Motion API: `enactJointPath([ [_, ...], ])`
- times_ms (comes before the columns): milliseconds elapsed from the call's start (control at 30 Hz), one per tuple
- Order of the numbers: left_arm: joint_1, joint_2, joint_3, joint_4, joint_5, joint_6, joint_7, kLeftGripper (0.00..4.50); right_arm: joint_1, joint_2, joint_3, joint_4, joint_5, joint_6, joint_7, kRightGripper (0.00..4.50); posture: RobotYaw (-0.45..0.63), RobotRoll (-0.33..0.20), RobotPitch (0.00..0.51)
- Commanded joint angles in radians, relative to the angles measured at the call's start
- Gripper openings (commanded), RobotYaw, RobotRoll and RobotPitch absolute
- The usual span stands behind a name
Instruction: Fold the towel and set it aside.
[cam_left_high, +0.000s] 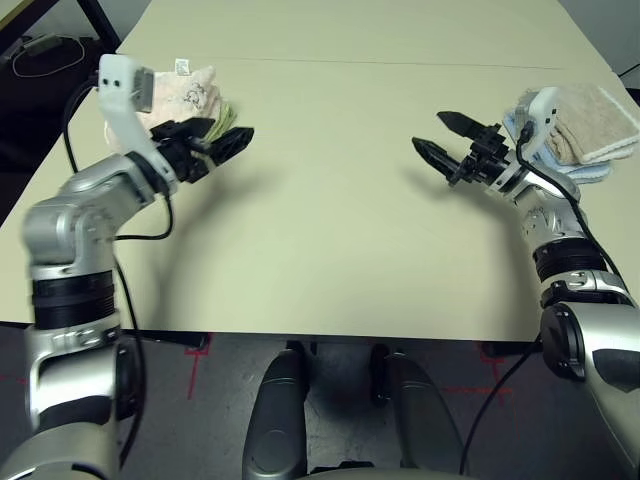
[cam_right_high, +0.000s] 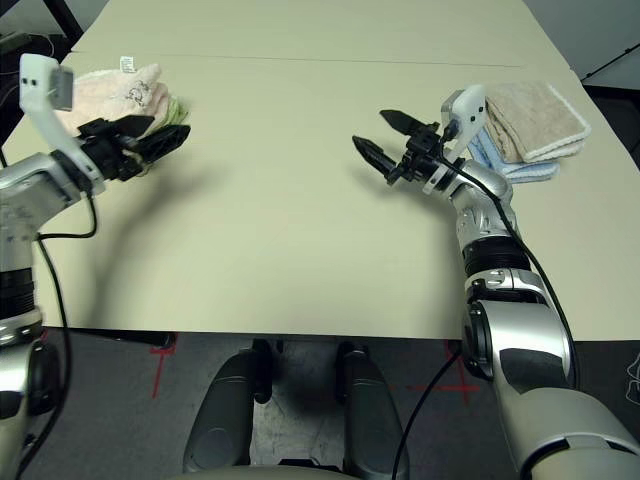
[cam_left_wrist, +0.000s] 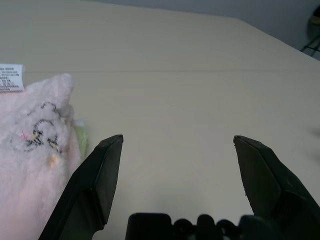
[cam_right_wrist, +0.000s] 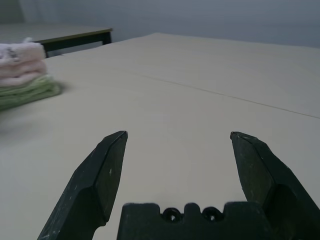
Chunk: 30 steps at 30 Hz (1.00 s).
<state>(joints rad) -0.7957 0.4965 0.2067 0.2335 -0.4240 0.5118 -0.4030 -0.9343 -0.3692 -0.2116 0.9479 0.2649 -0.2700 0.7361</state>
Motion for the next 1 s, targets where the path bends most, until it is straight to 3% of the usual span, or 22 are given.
enactJointPath([
  [33,-0.022,-0.036,-0.012,0.147,0.103,-0.179,0.059,4.48,-0.011,-0.003,-0.012,0.062,-0.049,-0.037,-0.157,4.5,0.03,0.0,0.199],
  [233,-0.056,-0.096,0.017,0.386,0.157,-0.414,0.116,4.48,-0.015,-0.019,-0.007,0.14,-0.101,-0.045,-0.314,4.5,0.03,0.0,0.201],
  [367,-0.057,-0.137,0.045,0.534,0.143,-0.58,0.058,4.48,-0.007,-0.01,-0.037,0.17,-0.068,-0.08,-0.294,4.5,0.02,0.0,0.2],
  [500,-0.071,-0.129,0.059,0.633,0.149,-0.692,0.025,4.48,0.003,-0.009,-0.074,0.177,-0.039,-0.144,-0.268,4.5,0.02,0.0,0.2],
  [800,-0.091,-0.104,0.064,0.72,0.168,-0.796,-0.004,4.48,0.038,-0.031,-0.082,0.202,-0.065,-0.172,-0.299,4.5,0.01,0.0,0.202],
  [1000,-0.085,-0.095,0.072,0.746,0.162,-0.776,0.003,4.48,0.047,-0.063,-0.092,0.216,-0.078,-0.173,-0.363,4.5,0.01,0.0,0.205],
])
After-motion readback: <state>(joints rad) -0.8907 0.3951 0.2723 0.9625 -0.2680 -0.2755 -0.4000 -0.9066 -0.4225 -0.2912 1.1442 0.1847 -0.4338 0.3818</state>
